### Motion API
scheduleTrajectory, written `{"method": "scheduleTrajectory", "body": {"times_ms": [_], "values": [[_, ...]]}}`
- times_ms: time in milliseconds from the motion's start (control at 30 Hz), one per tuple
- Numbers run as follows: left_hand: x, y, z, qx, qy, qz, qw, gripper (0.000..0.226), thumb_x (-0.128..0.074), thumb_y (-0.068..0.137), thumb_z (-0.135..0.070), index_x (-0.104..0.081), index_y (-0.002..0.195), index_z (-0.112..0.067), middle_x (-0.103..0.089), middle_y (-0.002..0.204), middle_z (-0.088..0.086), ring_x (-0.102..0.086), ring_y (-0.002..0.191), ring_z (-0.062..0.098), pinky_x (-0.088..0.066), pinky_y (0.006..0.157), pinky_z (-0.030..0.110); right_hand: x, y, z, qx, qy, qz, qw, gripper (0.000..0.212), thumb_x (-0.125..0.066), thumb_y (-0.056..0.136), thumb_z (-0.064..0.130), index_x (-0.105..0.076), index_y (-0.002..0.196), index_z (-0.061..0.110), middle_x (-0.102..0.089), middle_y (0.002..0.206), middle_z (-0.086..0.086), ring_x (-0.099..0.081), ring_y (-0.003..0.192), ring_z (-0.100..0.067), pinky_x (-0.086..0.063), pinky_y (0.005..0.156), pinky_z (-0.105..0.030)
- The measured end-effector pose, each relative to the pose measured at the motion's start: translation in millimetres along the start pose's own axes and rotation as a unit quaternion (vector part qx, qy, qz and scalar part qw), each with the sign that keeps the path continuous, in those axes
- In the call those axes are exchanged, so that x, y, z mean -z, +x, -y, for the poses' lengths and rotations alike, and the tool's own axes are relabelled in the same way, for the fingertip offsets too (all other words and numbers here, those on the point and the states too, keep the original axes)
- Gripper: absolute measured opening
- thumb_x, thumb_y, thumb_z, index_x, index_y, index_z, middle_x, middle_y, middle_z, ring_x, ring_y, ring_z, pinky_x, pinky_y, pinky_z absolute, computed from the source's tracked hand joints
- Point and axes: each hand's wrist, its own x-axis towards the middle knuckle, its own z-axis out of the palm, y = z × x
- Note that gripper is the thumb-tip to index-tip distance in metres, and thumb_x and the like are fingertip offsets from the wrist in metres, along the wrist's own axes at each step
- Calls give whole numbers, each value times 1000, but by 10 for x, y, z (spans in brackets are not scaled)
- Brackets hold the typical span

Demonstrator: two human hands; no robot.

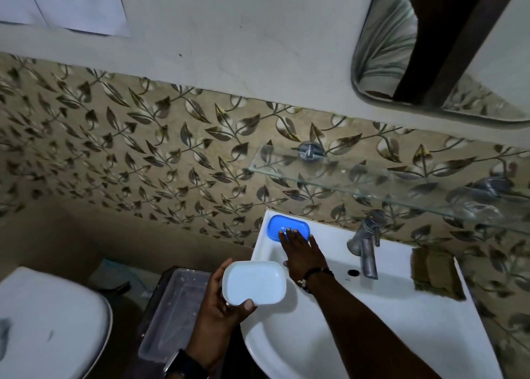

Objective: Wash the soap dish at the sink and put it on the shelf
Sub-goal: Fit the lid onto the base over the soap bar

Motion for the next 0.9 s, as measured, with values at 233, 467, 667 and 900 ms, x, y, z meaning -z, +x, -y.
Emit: {"method": "scheduleTrajectory", "body": {"times_ms": [233,467,667,900], "values": [[-29,32,86,26,-19,-5,999,91,-97,56,-37,-53,136,-40,-62,136,-5,-60,124,19,-54,97,52,34,-14,52,-19,-11,-40,999,60,-25,104,11,-4,158,25,-6,167,0,-6,153,-18,-4,124,-46],[-40,61,26,34,-29,-7,999,94,-93,55,-24,-51,139,-26,-65,132,-2,-61,123,26,-50,98,63,187,-9,122,-43,-48,-90,994,39,-38,96,11,-50,131,23,-57,129,-4,-47,124,-31,-35,94,-47],[-14,55,-10,45,-50,0,998,94,-92,57,-24,-50,140,-30,-67,130,-5,-63,121,22,-53,96,58,329,-153,48,-23,-27,-191,981,38,-51,86,9,-61,120,22,-64,105,-2,-59,98,-31,-37,72,-38],[-166,91,-74,27,-46,27,998,87,-88,70,-3,-49,141,-32,-64,136,-4,-62,122,15,-55,98,42,742,-712,-44,-39,352,-365,861,23,-51,100,26,-65,117,21,-46,98,25,-45,84,1,-41,73,-22]]}}
